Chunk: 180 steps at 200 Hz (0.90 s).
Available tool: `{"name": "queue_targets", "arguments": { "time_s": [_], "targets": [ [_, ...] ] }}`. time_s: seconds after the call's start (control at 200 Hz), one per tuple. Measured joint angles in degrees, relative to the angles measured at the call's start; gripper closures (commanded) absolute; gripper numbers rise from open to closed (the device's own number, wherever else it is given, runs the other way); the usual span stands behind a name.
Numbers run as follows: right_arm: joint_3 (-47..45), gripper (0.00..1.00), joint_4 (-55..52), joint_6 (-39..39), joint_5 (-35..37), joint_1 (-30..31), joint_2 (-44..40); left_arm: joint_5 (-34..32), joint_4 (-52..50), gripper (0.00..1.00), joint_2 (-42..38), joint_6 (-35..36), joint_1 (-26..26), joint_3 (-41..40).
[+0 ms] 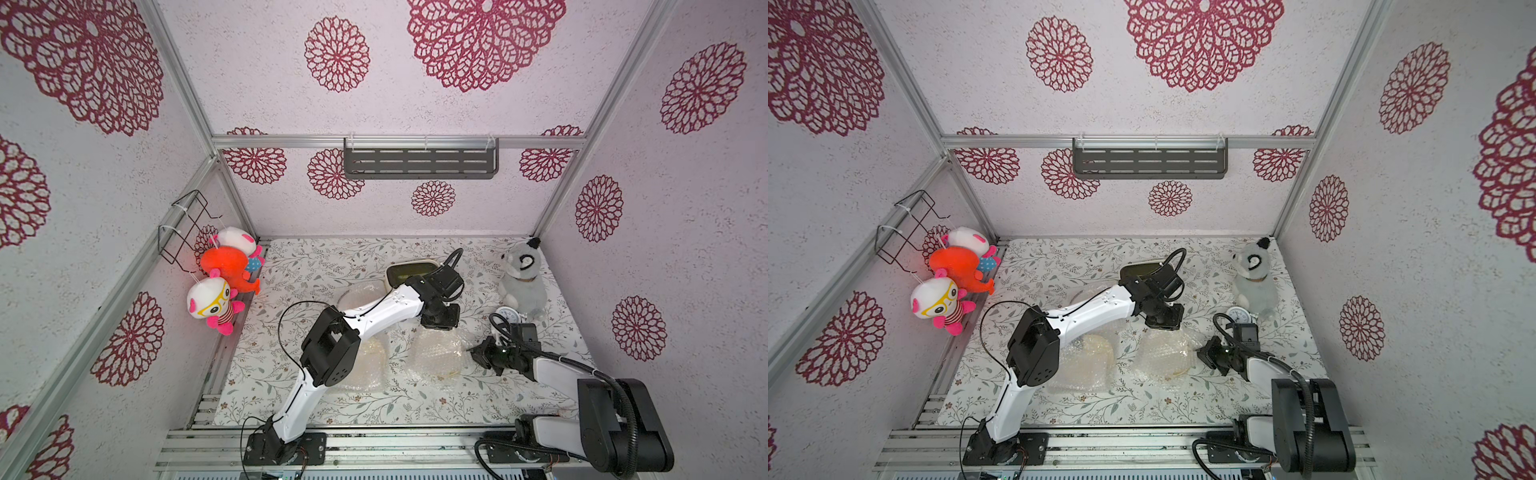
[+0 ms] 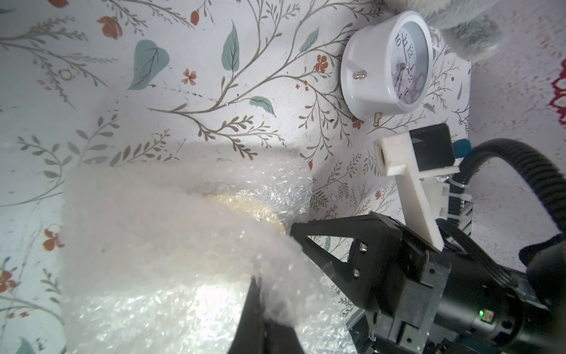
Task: Unpack dinner plates from bubble wrap
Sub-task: Unwrap the bubble wrap at the center of the board.
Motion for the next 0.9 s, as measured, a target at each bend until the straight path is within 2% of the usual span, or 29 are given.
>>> {"name": "queue_targets", "arguments": {
  "time_s": [0.901],
  "targets": [
    [0.00,1.00,0.04,-0.02,1.53,0.00,0.02,3.37,0.22,1.00,-5.77,1.55,1.03,-3.39]
  ]
}}
